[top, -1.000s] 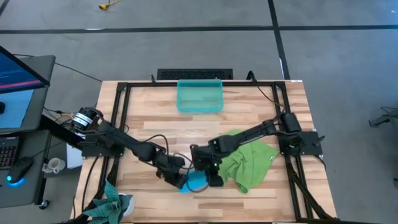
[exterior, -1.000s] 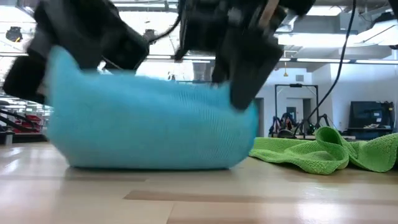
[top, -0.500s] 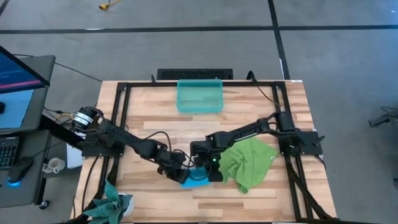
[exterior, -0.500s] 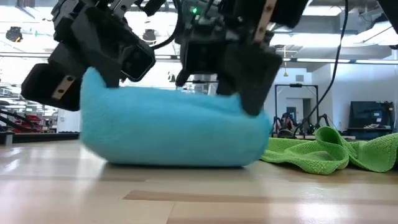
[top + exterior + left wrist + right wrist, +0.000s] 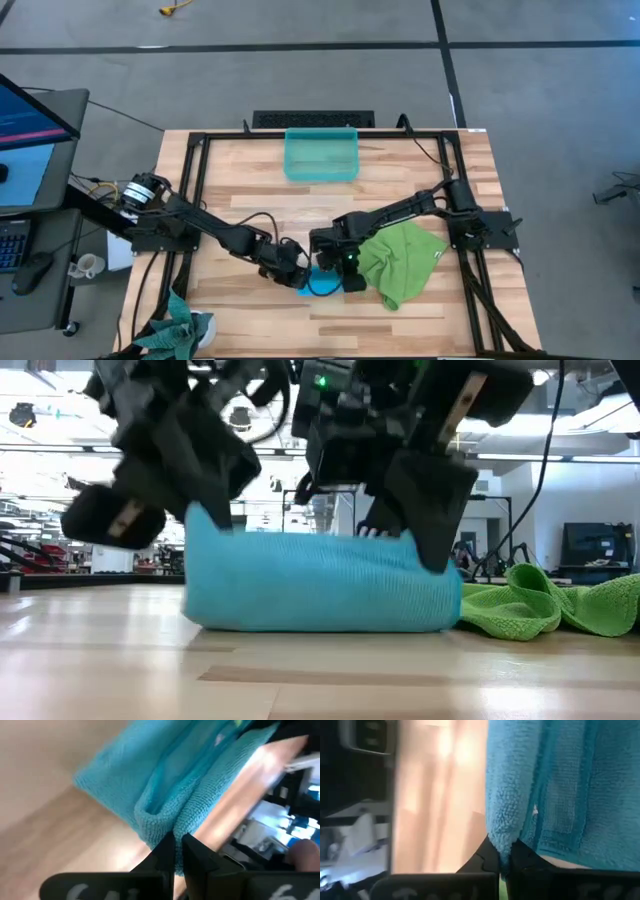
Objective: Roll microfiber towels into tight, uniform cylinder then place into a basket
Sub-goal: Roll the blue microfiber cloth
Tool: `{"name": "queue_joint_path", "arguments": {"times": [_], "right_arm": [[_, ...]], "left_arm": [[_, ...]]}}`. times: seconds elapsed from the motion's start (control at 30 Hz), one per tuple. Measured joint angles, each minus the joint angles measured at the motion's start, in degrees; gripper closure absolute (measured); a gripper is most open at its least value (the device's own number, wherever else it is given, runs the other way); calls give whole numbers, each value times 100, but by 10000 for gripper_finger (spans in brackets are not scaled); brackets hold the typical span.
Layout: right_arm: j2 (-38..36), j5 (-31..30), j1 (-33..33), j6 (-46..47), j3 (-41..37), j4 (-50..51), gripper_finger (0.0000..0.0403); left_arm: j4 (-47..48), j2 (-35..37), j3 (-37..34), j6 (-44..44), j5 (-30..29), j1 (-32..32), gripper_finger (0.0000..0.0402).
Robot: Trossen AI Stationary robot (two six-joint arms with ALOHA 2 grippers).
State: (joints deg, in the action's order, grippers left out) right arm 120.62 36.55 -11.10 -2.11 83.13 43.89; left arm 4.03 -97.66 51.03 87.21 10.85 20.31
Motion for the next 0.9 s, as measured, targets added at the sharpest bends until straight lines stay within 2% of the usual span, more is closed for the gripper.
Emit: {"name": "queue_joint_path", "arguments": {"times": [0.27, 0.4, 0.53, 0.63, 0.9], "right_arm": [[28, -212, -38, -361, -4, 195, 384], [26, -432, 13, -573, -2, 209, 382], [26, -385, 97, -732, -8, 260, 353], [37, -324, 103, -741, -64, 605, 332], [33, -359, 127, -751, -39, 473, 284]], "left_arm": [[31, -372, 9, -624, 530, -562, 391], [162, -377, 6, -759, 598, -703, 391], [223, -377, 0, -766, 594, -744, 391], [610, -377, -52, -766, 709, -731, 391], [813, -370, -13, -875, 629, -728, 391]]}}
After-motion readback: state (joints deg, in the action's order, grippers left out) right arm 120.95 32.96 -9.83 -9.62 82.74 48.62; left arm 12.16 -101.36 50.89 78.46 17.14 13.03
